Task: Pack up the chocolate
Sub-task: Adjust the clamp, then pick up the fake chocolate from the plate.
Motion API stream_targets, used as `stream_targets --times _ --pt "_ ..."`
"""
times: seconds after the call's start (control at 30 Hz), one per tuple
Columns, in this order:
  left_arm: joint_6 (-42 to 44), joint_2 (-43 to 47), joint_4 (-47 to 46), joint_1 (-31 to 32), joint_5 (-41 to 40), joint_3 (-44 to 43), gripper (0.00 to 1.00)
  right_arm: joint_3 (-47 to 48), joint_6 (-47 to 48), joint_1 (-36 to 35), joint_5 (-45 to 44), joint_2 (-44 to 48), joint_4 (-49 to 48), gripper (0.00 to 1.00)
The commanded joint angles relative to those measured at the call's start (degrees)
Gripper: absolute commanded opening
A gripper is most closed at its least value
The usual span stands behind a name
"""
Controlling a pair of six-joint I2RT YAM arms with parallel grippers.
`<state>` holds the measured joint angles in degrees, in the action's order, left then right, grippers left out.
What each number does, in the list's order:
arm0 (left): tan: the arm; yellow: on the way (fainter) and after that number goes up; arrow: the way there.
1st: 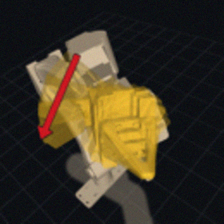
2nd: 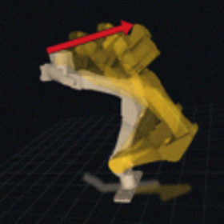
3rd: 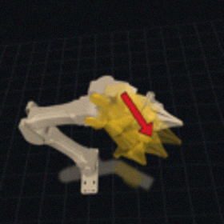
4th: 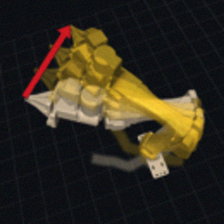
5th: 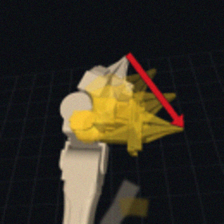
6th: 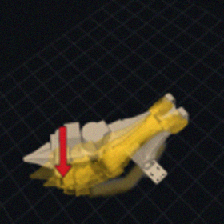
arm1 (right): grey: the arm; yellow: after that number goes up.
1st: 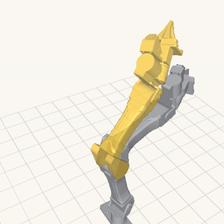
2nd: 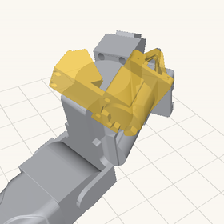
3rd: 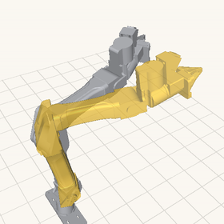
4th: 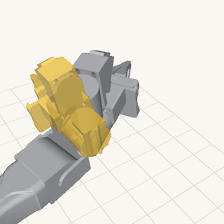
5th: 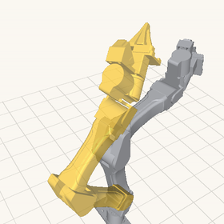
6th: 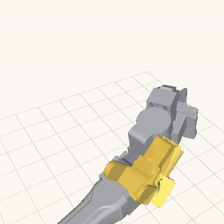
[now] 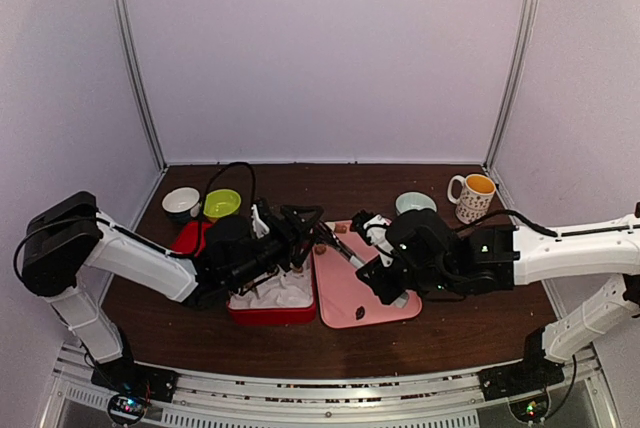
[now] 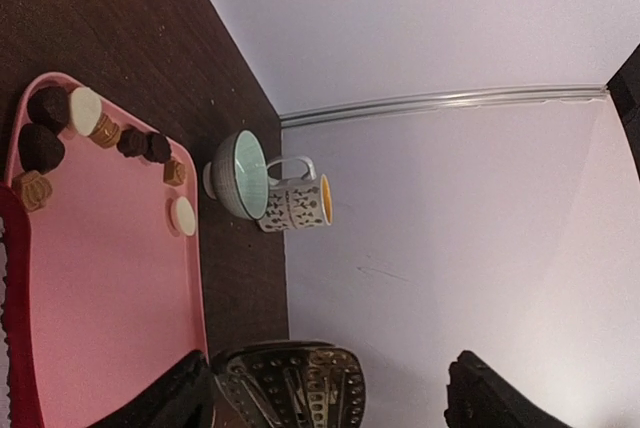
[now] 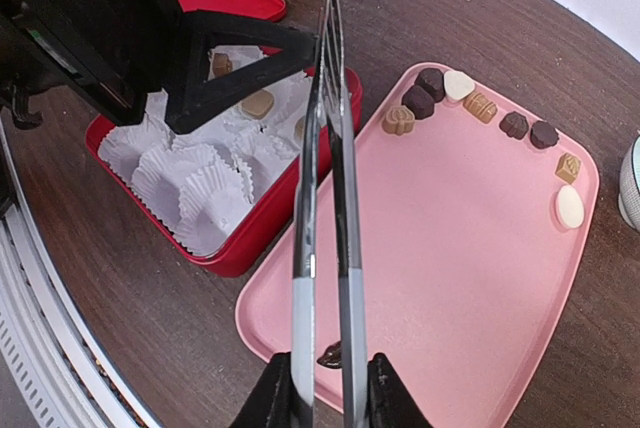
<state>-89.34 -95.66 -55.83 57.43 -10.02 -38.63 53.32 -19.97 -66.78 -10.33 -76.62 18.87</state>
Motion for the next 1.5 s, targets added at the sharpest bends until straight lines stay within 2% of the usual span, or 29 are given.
stream_targets --times 0.0,0.27,0.43,0.6,0.73,1.1,1.47 --pt "3.6 4.6 2.8 0.0 -2.5 1.8 0.84 1.5 -1.4 -0.1 -2.8 1.9 4.2 0.11" --pt "9.1 11.9 13.1 0.0 -6.5 4.3 0.86 0.5 -2.9 0.0 -3.3 5.1 12.9 0.12" --pt "13.5 15.6 19.1 0.0 -8.0 3.5 0.86 0.7 -3.9 -0.1 -0.4 5.6 20.4 0.12" --pt "17.0 18.1 23.4 0.0 -9.0 2.5 0.86 0.5 -4.5 0.0 4.5 5.9 25.8 0.2" --pt "19.6 18.8 25.2 0.0 -9.4 2.0 0.86 -0.7 -5.0 -0.1 6.9 7.2 26.6 0.25" --pt "21.3 19.2 27.6 0.0 -9.3 1.2 0.86 -1.3 -4.7 -0.5 12.3 5.4 28.8 0.31" --pt "22.2 19.2 28.2 0.0 -9.4 1.1 0.86 0.7 -5.6 -2.2 10.8 0.8 32.7 0.36"
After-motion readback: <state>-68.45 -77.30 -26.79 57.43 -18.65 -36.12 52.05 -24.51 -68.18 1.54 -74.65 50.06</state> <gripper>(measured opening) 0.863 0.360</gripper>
